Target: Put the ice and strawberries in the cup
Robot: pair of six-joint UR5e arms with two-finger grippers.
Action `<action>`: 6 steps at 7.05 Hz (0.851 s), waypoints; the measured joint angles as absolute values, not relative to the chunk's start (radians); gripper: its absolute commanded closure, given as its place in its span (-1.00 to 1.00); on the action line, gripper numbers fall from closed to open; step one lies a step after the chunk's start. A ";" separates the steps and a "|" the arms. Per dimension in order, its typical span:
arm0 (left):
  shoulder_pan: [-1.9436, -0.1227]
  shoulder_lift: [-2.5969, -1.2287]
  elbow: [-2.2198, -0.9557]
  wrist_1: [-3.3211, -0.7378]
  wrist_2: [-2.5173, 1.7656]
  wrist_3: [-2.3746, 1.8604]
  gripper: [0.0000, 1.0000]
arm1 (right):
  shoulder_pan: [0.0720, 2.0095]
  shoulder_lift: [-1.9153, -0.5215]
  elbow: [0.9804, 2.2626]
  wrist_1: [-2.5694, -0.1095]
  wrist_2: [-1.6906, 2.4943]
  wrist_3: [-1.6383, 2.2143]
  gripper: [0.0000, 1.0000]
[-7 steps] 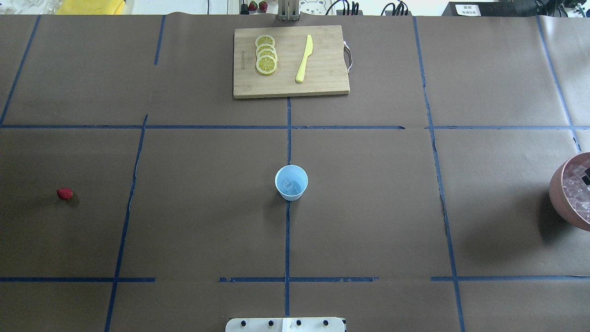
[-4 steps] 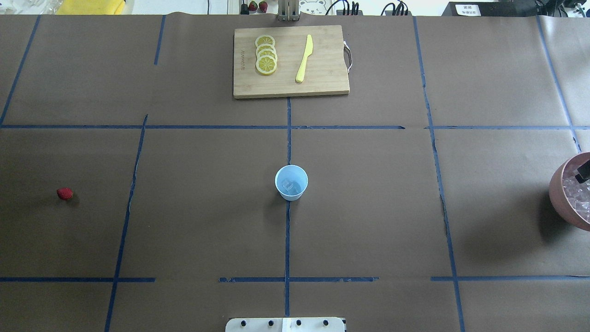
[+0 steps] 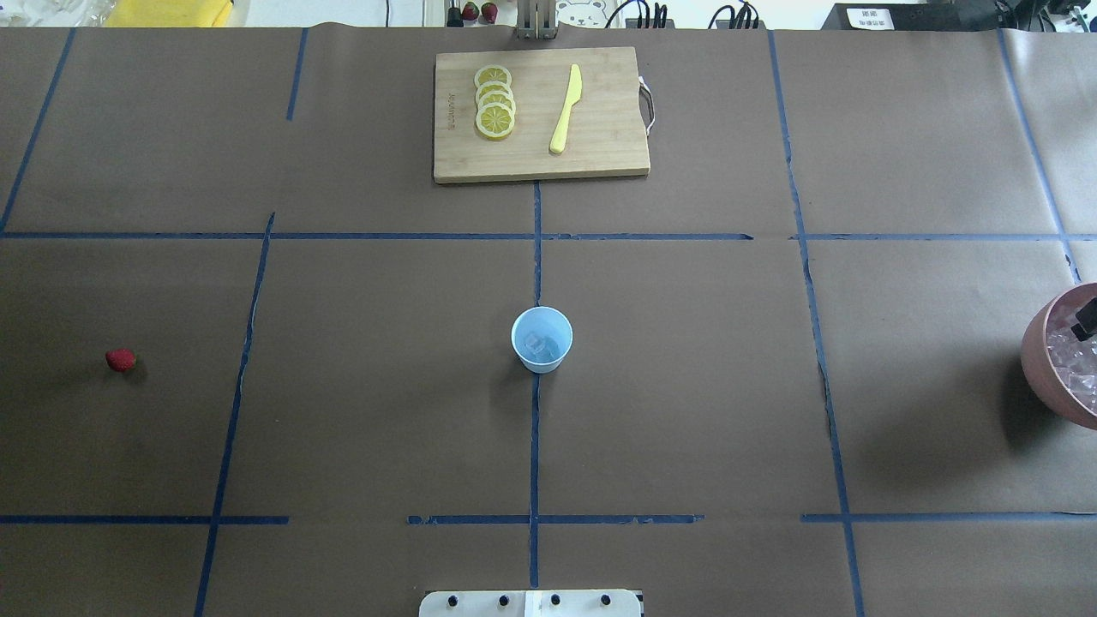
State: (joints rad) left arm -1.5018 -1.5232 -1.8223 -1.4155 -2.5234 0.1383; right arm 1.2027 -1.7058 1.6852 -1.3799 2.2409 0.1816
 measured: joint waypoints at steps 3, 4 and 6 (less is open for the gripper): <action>-1.502 -1.523 -1.829 -1.416 -2.523 0.122 -1.00 | 1.203 -1.727 1.681 -1.341 2.241 0.186 0.18; -1.502 -1.523 -1.830 -1.416 -2.523 0.121 -1.00 | 1.203 -1.728 1.682 -1.339 2.241 0.186 0.57; -1.502 -1.523 -1.831 -1.416 -2.523 0.121 -1.00 | 1.203 -1.730 1.683 -1.338 2.242 0.185 1.00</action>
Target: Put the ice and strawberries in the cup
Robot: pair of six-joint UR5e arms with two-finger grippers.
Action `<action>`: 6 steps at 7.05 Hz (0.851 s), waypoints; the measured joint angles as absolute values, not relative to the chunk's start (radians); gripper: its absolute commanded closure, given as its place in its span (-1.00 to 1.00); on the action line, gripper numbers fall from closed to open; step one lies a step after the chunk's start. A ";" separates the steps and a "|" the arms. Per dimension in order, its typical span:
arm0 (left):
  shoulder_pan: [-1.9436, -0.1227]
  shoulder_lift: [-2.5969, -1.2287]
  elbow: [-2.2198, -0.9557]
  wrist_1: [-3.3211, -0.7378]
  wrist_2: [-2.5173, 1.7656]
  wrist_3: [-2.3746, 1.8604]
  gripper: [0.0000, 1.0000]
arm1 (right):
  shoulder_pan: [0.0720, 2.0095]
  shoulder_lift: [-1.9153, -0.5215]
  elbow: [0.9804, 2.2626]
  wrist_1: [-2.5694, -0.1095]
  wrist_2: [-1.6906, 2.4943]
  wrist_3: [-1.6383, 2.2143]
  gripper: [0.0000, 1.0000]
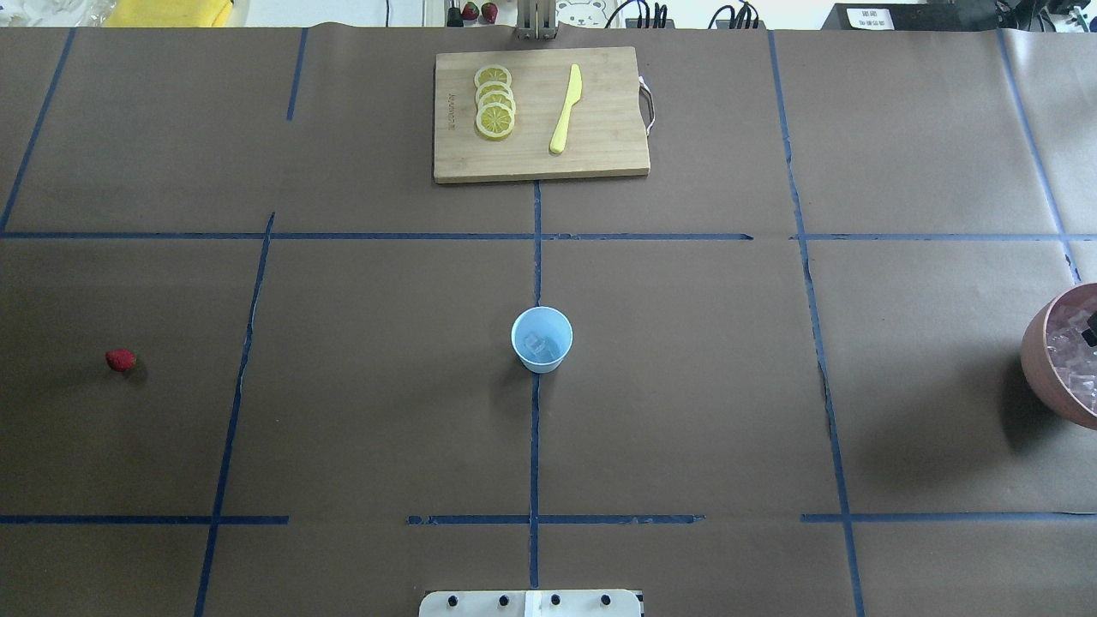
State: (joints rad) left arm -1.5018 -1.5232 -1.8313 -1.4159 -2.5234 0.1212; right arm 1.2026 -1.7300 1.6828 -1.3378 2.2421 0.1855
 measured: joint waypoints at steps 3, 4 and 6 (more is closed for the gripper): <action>-1.502 -1.523 -1.832 -1.416 -2.523 0.121 -1.00 | 1.210 -1.740 1.710 -1.338 2.245 0.184 1.00; -1.502 -1.523 -1.832 -1.416 -2.523 0.120 -1.00 | 1.222 -1.752 1.751 -1.341 2.247 0.188 1.00; -1.503 -1.523 -1.833 -1.416 -2.523 0.120 -1.00 | 1.238 -1.766 1.873 -1.349 2.255 0.310 1.00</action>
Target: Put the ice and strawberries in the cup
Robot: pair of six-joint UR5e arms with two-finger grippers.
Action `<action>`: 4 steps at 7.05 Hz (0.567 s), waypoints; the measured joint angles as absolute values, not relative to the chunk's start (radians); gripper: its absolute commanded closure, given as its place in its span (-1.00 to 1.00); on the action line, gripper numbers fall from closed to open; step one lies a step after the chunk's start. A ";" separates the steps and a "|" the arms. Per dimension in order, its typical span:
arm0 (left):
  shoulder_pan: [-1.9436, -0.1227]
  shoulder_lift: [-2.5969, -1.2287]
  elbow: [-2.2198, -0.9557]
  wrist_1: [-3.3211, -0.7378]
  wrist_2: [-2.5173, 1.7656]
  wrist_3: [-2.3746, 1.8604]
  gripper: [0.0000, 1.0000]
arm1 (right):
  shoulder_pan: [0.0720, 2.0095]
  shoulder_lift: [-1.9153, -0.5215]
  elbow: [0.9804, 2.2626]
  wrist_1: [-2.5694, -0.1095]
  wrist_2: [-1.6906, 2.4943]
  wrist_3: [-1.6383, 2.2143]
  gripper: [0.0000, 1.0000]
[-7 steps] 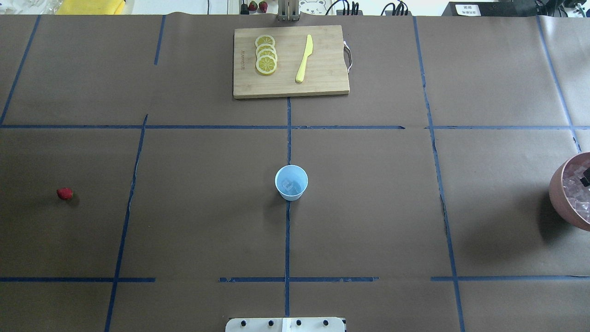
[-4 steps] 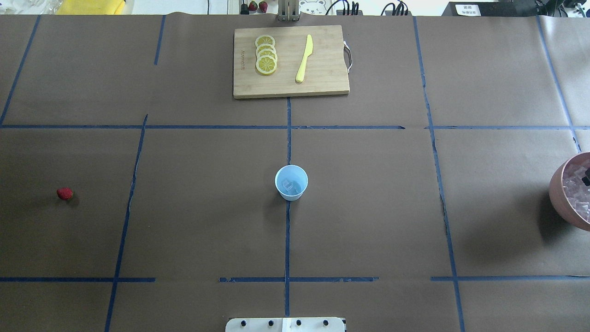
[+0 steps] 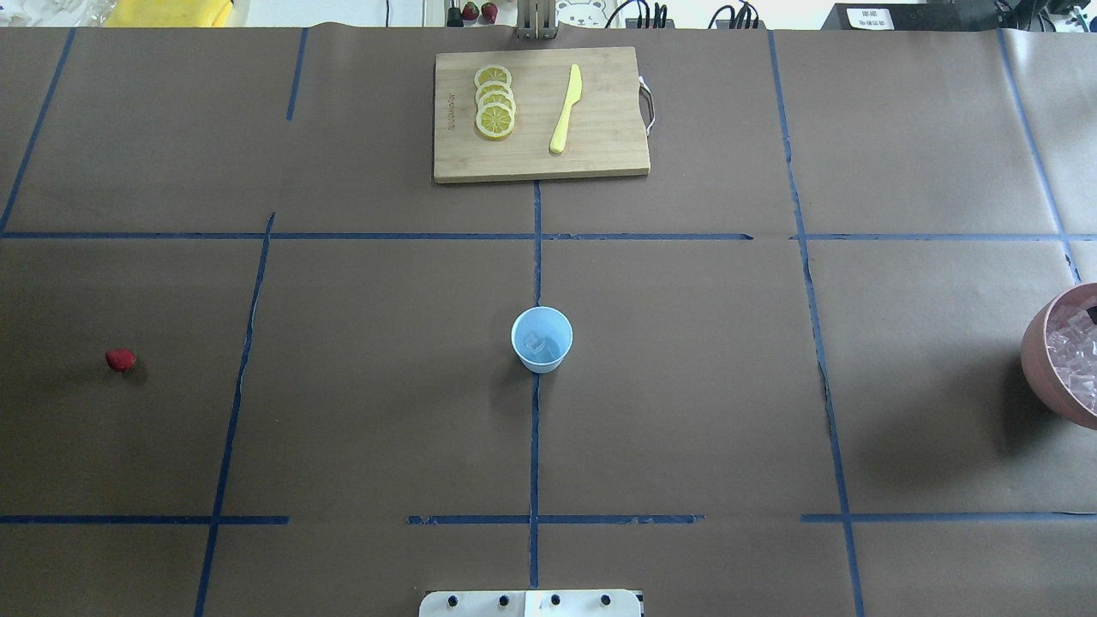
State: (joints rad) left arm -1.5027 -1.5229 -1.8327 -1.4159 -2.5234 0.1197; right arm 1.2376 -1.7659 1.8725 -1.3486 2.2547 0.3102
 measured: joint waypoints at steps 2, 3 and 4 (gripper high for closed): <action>-1.503 -1.522 -1.837 -1.416 -2.523 0.120 -1.00 | 1.215 -1.725 1.978 -1.345 2.309 0.610 1.00; -1.503 -1.520 -1.837 -1.415 -2.523 0.120 -1.00 | 1.169 -1.660 2.001 -1.342 2.332 0.790 1.00; -1.503 -1.517 -1.837 -1.415 -2.523 0.120 -1.00 | 1.089 -1.559 2.011 -1.341 2.323 1.007 1.00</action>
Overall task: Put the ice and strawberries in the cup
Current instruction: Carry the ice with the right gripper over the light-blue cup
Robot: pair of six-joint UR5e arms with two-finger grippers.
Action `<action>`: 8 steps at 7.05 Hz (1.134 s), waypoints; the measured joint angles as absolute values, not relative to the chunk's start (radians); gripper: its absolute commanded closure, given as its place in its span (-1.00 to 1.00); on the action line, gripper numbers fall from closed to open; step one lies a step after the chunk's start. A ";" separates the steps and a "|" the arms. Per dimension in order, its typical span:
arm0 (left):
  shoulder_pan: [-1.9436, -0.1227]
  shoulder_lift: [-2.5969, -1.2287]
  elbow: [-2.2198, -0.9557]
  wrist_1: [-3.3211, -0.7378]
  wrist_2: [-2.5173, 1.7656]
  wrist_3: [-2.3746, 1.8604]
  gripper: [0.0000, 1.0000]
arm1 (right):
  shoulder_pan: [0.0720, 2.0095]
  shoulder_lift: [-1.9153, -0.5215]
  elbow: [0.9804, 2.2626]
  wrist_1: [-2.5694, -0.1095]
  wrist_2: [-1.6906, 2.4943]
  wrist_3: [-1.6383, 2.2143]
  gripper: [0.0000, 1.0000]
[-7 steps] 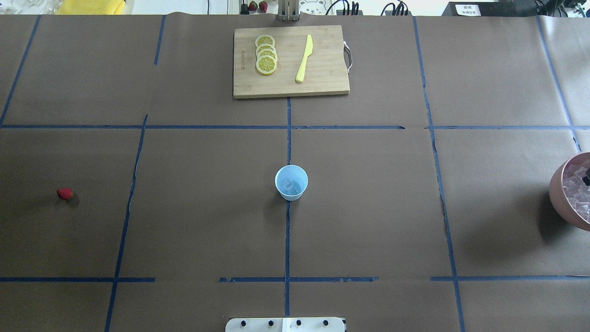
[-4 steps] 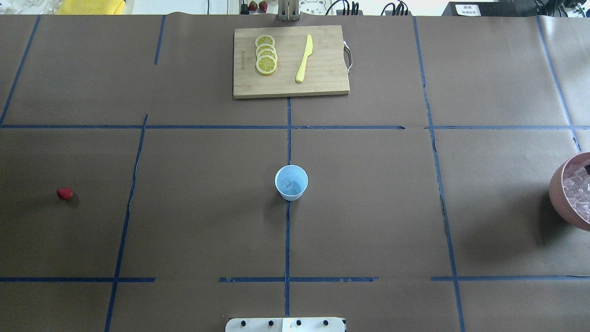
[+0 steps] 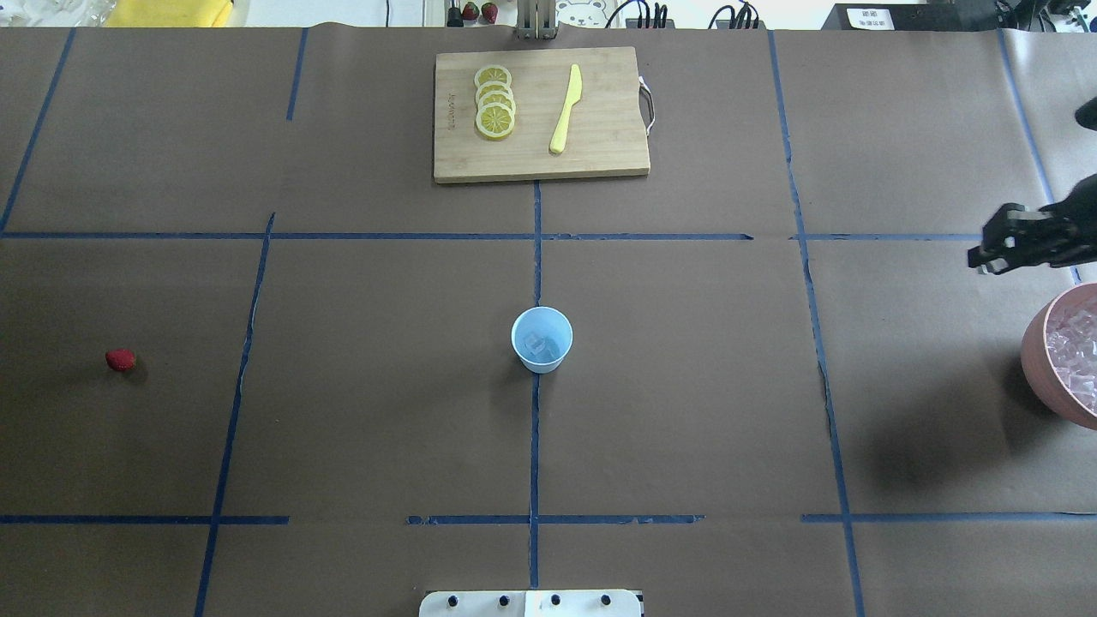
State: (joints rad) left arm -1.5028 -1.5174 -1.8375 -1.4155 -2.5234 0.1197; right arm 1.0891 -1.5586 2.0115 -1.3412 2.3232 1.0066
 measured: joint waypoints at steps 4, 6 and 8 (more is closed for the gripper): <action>-1.502 -1.516 -1.835 -1.416 -2.523 0.119 -1.00 | 0.719 -1.127 1.926 -1.351 2.101 1.650 1.00; -1.502 -1.515 -1.836 -1.416 -2.523 0.118 -1.00 | 0.596 -1.002 1.830 -1.350 1.986 1.738 1.00; -1.503 -1.514 -1.836 -1.416 -2.523 0.118 -1.00 | 0.526 -0.923 1.737 -1.345 1.912 1.776 0.93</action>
State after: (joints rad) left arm -1.5027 -1.5141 -1.8361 -1.4159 -2.5234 0.1181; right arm 0.5257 -0.9227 1.7373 -1.3445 1.9120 1.7763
